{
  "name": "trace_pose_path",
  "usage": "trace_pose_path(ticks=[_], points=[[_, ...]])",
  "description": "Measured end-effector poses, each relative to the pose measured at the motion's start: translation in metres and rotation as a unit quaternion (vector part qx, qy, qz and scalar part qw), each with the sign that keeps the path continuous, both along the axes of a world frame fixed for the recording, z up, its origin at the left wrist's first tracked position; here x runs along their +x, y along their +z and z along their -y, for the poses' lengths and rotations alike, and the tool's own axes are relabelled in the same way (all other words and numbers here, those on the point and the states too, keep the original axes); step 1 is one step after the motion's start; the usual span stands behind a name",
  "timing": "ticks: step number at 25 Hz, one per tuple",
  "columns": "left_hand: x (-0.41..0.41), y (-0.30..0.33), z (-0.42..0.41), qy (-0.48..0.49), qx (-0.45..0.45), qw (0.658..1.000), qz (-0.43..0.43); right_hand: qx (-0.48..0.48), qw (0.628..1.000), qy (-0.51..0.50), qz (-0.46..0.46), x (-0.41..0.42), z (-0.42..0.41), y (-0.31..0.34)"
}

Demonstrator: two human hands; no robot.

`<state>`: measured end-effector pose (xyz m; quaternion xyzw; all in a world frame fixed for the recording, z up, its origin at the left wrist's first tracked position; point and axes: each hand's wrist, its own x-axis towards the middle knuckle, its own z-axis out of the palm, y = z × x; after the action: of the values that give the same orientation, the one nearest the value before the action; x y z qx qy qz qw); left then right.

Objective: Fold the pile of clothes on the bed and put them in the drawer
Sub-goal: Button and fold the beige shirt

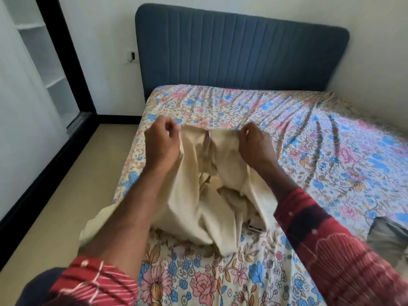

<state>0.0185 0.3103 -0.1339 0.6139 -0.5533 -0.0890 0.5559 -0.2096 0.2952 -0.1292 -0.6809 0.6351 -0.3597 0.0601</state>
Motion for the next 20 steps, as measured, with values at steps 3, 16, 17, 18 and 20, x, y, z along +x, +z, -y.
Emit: trace_pose_path(ticks=[3, 16, 17, 18, 20], points=[[-0.022, 0.047, -0.016, 0.045, -0.267, 0.962, -0.044, -0.346, 0.936, -0.02, 0.057, 0.027, -0.02, 0.05], [-0.074, -0.148, -0.128, -0.092, 0.124, 0.942, -0.299, 0.115, 0.976, 0.032, 0.179, 0.03, -0.133, -0.136], [-0.073, -0.15, -0.129, -0.095, 0.124, 0.941, -0.3, 0.12, 0.971, 0.027, 0.204, 0.03, -0.136, -0.136], [-0.072, -0.152, -0.13, -0.096, 0.12, 0.942, -0.298, 0.121, 0.967, 0.022, 0.223, 0.032, -0.139, -0.135], [-0.073, -0.157, -0.132, -0.099, 0.107, 0.948, -0.283, 0.108, 0.964, 0.014, 0.244, 0.038, -0.146, -0.131]])
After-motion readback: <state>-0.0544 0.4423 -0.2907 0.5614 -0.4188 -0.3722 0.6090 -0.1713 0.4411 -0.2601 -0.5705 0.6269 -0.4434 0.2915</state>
